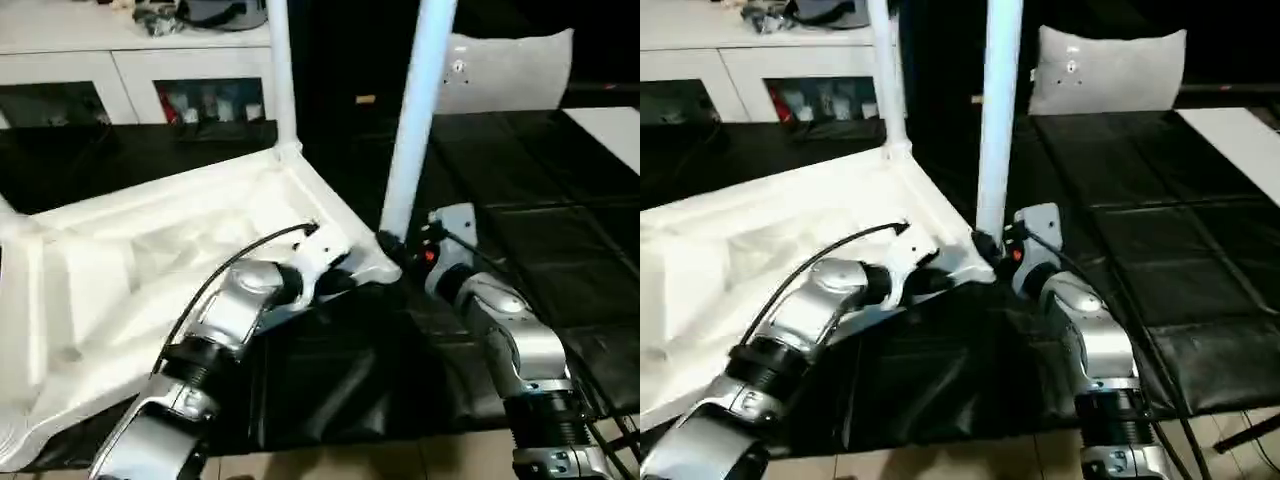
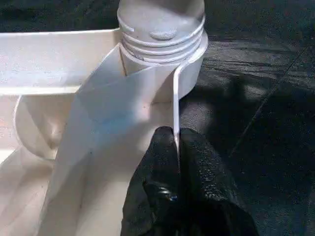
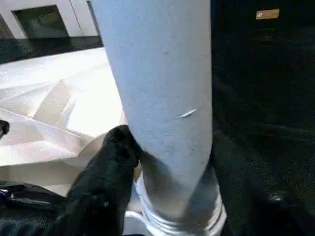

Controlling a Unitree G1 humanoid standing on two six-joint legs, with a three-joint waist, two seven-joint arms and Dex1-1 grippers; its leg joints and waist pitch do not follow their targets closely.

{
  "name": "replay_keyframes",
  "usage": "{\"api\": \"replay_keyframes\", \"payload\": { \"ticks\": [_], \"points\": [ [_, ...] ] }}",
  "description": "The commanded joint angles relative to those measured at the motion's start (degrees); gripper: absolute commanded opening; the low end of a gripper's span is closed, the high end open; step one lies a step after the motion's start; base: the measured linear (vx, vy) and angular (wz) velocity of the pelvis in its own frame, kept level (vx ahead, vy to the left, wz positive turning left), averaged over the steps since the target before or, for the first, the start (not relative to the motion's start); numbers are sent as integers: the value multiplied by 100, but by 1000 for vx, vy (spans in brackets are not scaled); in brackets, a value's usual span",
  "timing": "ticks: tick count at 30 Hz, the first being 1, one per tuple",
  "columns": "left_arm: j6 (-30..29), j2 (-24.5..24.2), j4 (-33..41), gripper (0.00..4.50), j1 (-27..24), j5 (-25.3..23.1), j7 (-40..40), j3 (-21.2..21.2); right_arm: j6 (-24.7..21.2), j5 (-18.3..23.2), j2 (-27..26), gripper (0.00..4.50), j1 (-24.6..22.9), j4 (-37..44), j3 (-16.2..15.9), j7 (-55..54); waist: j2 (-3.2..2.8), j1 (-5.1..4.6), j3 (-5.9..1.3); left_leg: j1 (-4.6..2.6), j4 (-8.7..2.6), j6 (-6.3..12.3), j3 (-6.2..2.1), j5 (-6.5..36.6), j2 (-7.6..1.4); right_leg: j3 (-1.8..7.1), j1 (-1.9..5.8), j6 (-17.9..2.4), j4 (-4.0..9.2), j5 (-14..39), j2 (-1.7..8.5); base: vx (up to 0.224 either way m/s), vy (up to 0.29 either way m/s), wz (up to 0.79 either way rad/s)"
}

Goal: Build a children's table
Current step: Rotate leg to tighten

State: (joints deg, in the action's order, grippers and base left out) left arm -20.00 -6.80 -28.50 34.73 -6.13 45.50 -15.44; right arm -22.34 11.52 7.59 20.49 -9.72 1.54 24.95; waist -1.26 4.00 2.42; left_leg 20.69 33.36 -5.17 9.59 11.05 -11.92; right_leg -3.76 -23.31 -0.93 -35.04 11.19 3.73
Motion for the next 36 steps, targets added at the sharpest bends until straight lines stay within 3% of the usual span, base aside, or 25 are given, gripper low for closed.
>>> {"api": "replay_keyframes", "payload": {
  "ticks": [1, 6, 9, 10, 15, 21, 24, 27, 28, 29, 30, 36],
  "points": [
    [213, 109, 289, 0, 105, 120, 151, -154, 56, 152, -63, 289, 36, 69, -185, 245, 68, 44, -396, 41, -280, 442, -1, 99, -48, 259, 412, -1205, 323, -198, 362, 0, 0, 0],
    [615, -328, 307, 0, -23, 125, 658, -262, 117, 446, 527, 329, -164, 291, -62, 1086, 50, 61, -378, 22, -282, 490, 6, 347, -73, 258, 407, -1244, 349, 26, 373, 0, 0, 0],
    [734, -494, 253, 0, -42, 146, 891, -277, 59, 600, 896, 351, -267, 403, -59, 1666, 59, 129, -370, 14, -278, 497, 15, 422, -88, 269, 407, -1204, 353, 104, 373, 0, 0, 0],
    [895, -648, 209, 0, -47, 199, 1216, -308, 86, 676, 1298, 360, -367, 482, -127, 2298, 66, 128, -364, 18, -281, 493, 16, 450, -84, 265, 403, -1206, 356, 148, 374, 0, 0, 0],
    [1356, -999, 165, 0, -51, 478, 2279, -458, 202, 679, 2108, 409, -455, 477, -381, 3462, 75, 197, -354, 1, -287, 441, 15, 614, -104, 260, 386, -1138, 395, 632, 394, 0, 0, 0],
    [1974, -1430, 114, 0, -7, 523, 3448, -866, 214, 1026, 2587, 409, -461, 518, -761, 4849, 53, 319, -362, -35, -274, 518, 24, 679, -143, 249, 345, -1275, 361, 477, 395, 0, 0, 0],
    [2106, -1512, 124, 0, 17, 502, 3711, -973, 276, 1053, 2608, 375, -407, 431, -829, 5102, 86, 382, -360, -38, -276, 495, 27, 714, -150, 243, 332, -1267, 353, 600, 404, 0, 0, 0],
    [2200, -1563, 132, 0, 29, 525, 3929, -1034, 255, 1086, 2624, 351, -346, 372, -911, 5319, 79, 409, -360, -46, -285, 450, 34, 742, -156, 241, 321, -1284, 349, 671, 419, 0, 0, 0],
    [2238, -1575, 125, 0, 38, 552, 4001, -1054, 229, 1116, 2646, 351, -318, 364, -963, 5429, 123, 409, -358, -42, -286, 447, 39, 739, -155, 241, 326, -1272, 350, 690, 420, 0, 0, 0],
    [2255, -1577, 123, 0, 42, 560, 4025, -1060, 201, 1134, 2652, 338, -309, 374, -986, 5469, 105, 416, -360, -29, -287, 450, 33, 731, -150, 238, 337, -1253, 346, 743, 429, 0, 0, 0],
    [2274, -1578, 133, 0, 48, 567, 4060, -1073, 162, 1161, 2648, 329, -292, 394, -1020, 5518, 133, 413, -355, -25, -287, 449, 33, 718, -148, 236, 339, -1218, 351, 796, 431, 0, 0, 0],
    [2331, -1547, 130, 0, 67, 579, 4136, -1100, 62, 1193, 2634, 279, -251, 370, -1145, 5705, 153, 417, -352, -21, -288, 415, 35, 699, -144, 237, 325, -1089, 378, 1045, 438, 0, 0, 0]
  ]
}}
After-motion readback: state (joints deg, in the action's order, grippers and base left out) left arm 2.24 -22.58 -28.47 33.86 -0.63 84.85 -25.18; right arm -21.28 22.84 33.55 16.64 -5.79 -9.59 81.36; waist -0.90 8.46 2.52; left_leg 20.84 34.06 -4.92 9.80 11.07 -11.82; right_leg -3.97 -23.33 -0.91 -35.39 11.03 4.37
